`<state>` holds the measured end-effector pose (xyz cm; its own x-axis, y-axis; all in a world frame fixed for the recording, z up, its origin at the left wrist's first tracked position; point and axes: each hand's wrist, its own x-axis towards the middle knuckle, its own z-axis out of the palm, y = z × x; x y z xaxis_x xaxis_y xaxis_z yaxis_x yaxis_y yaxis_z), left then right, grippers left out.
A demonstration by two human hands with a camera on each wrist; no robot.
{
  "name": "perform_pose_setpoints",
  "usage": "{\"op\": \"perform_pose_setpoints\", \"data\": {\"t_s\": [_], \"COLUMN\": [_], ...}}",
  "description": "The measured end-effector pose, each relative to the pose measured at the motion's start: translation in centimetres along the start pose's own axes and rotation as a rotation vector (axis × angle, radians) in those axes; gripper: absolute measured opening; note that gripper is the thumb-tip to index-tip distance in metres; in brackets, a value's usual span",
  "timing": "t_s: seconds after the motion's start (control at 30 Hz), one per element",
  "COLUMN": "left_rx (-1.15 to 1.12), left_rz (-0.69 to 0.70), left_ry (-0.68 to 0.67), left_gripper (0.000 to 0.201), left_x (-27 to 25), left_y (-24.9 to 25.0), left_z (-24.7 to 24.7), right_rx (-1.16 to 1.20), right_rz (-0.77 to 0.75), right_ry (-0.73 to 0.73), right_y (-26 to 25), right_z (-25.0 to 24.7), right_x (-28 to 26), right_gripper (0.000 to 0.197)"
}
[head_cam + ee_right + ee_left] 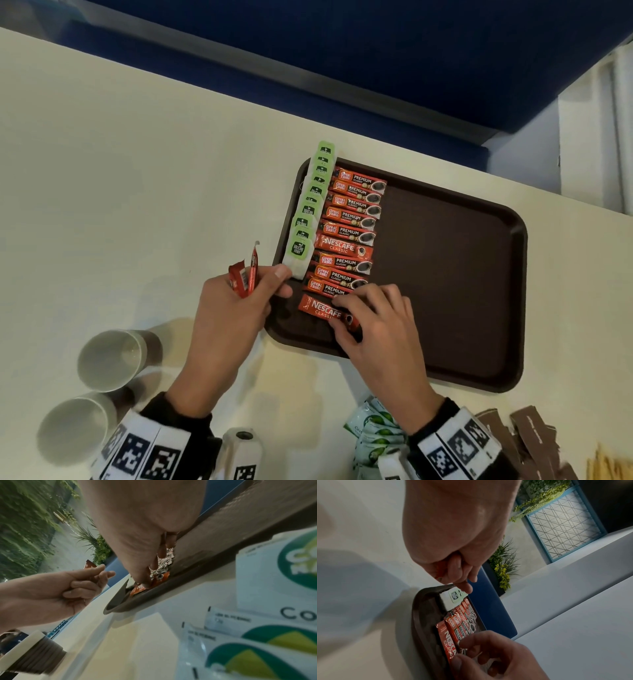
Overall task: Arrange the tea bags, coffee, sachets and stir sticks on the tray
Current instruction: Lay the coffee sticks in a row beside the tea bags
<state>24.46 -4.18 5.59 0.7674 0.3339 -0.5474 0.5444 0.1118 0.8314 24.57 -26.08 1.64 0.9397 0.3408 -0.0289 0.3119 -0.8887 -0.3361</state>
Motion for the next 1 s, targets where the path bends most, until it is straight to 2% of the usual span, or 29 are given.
{"op": "perform_pose_setpoints", "data": {"t_s": [0.17, 0.57, 0.73, 0.8, 0.9, 1.0], "left_rx": [-0.007, -0.006, -0.002, 0.019, 0.086, 0.166], "left_rz": [-0.013, -0.019, -0.027, -0.037, -0.081, -0.103], "left_ry": [-0.007, 0.004, -0.01, -0.057, -0.222, -0.405], "left_gripper": [0.026, 0.026, 0.024, 0.023, 0.025, 0.032], "left_x": [-0.2, 0.1, 0.1, 0.1, -0.3, -0.9], "left_y": [-0.1, -0.3, -0.4, -0.3, -0.1, 0.3], "left_z": [0.0, -0.1, -0.1, -0.2, 0.1, 0.9], "right_rx": [-0.017, -0.016, 0.03, 0.132, 0.52, 0.961], "right_rz": [-0.028, -0.063, -0.034, 0.005, 0.18, 0.3], "right_ry": [0.013, 0.029, 0.019, 0.03, 0.023, -0.185], "right_y": [0.3, 0.3, 0.2, 0.1, -0.5, -1.8], "right_z": [0.3, 0.0, -0.5, -0.9, -2.3, -4.5], "right_x": [0.2, 0.9, 1.1, 1.2, 1.8, 2.8], "right_gripper": [0.022, 0.021, 0.021, 0.02, 0.017, 0.026]}}
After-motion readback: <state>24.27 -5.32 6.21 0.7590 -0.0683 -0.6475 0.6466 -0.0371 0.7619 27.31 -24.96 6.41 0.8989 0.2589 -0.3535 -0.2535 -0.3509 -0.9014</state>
